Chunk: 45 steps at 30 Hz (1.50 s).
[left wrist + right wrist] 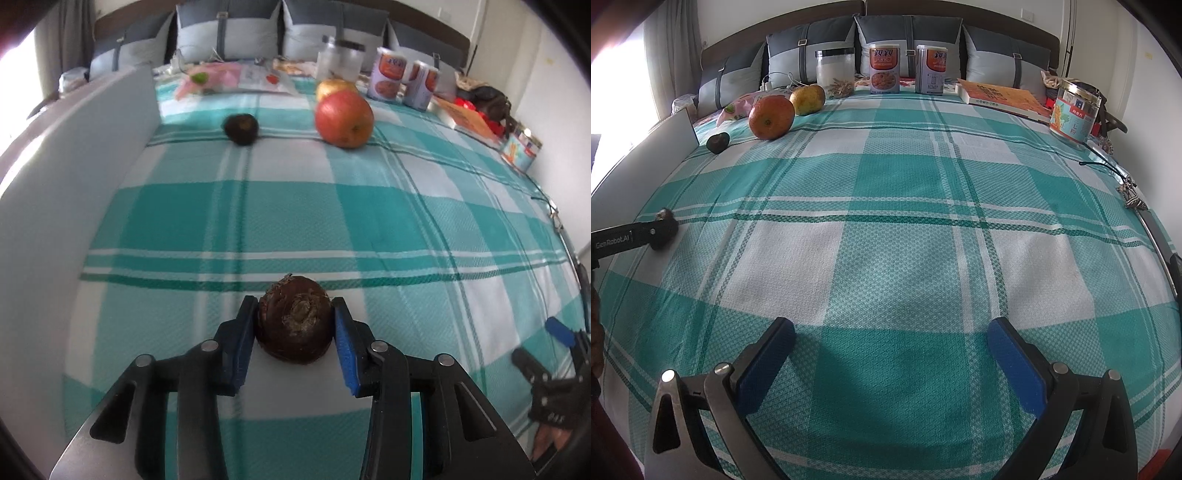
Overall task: Organize fruits
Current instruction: 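Close the left tool around the dark brown passion fruit, then open the left tool off the passion fruit while the right tool grasps the red apple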
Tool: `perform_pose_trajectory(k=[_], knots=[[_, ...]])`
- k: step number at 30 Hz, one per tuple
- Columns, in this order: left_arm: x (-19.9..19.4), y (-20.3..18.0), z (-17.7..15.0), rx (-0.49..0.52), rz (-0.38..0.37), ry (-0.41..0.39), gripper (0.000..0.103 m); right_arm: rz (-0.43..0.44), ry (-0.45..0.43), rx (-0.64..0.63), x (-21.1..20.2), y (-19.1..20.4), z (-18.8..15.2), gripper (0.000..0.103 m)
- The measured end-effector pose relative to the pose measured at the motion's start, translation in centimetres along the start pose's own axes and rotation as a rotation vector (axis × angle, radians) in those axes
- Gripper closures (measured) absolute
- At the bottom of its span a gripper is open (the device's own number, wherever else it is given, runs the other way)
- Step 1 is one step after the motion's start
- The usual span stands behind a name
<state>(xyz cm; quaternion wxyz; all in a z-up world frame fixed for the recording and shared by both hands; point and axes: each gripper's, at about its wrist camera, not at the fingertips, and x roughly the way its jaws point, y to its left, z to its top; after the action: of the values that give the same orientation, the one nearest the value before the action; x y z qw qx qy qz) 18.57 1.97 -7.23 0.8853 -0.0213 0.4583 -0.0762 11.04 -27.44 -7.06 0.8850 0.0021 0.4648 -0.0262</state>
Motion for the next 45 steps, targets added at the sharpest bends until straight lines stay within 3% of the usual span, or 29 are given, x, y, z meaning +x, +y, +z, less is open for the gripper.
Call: perform_pose_trajectory(k=[4, 9, 11, 14, 17, 19, 23, 30, 36, 39, 41, 42, 45], knots=[[-1.7, 3.0, -0.5, -0.021, 0.017, -0.011, 0.062, 0.000, 0.000, 0.000, 0.0, 0.1, 0.0, 0.000], [-0.8, 5.5, -1.6, -0.036, 0.044, 0.016, 0.059, 0.000, 0.000, -0.001, 0.0, 0.1, 0.0, 0.000], [-0.7, 5.5, -1.9, -0.030, 0.073, 0.001, 0.027, 0.000, -0.001, 0.000, 0.0, 0.0, 0.0, 0.000], [-0.3, 4.8, -2.5, 0.009, 0.116, -0.019, 0.014, 0.001, -0.001, 0.001, 0.0, 0.0, 0.0, 0.000], [-0.2, 5.0, -2.6, 0.001, 0.127, -0.028, 0.010, 0.001, 0.004, 0.002, 0.0, 0.1, 0.0, 0.000], [-0.2, 5.2, -2.7, -0.003, 0.124, -0.030, 0.009, 0.008, 0.016, 0.001, -0.2, 0.3, 0.2, 0.000], [-0.4, 5.1, -2.9, -0.002, 0.136, -0.034, 0.008, 0.083, -0.040, 0.010, -0.4, 1.8, 2.6, 0.000], [-0.4, 5.1, -2.9, -0.002, 0.136, -0.035, 0.008, 0.256, -0.032, 0.018, 5.6, 7.3, 12.9, 0.000], [-0.4, 5.1, -2.9, -0.001, 0.136, -0.035, 0.008, 0.298, -0.052, 0.031, 10.9, 12.2, 19.9, 0.000], [-0.4, 5.1, -2.9, -0.001, 0.136, -0.035, 0.008, 0.258, -0.010, 0.020, 13.6, 14.0, 22.1, 0.002], [-0.4, 5.1, -2.9, -0.001, 0.135, -0.036, 0.008, 0.228, 0.018, 0.034, 15.0, 14.4, 22.8, 0.013], [-0.4, 5.1, -2.9, -0.001, 0.135, -0.036, 0.008, 0.251, 0.021, 0.061, 15.5, 14.1, 23.0, 0.030], [-0.3, 5.1, -2.9, -0.001, 0.136, -0.036, 0.008, 0.320, -0.005, 0.137, 15.1, 12.4, 22.7, 0.034]])
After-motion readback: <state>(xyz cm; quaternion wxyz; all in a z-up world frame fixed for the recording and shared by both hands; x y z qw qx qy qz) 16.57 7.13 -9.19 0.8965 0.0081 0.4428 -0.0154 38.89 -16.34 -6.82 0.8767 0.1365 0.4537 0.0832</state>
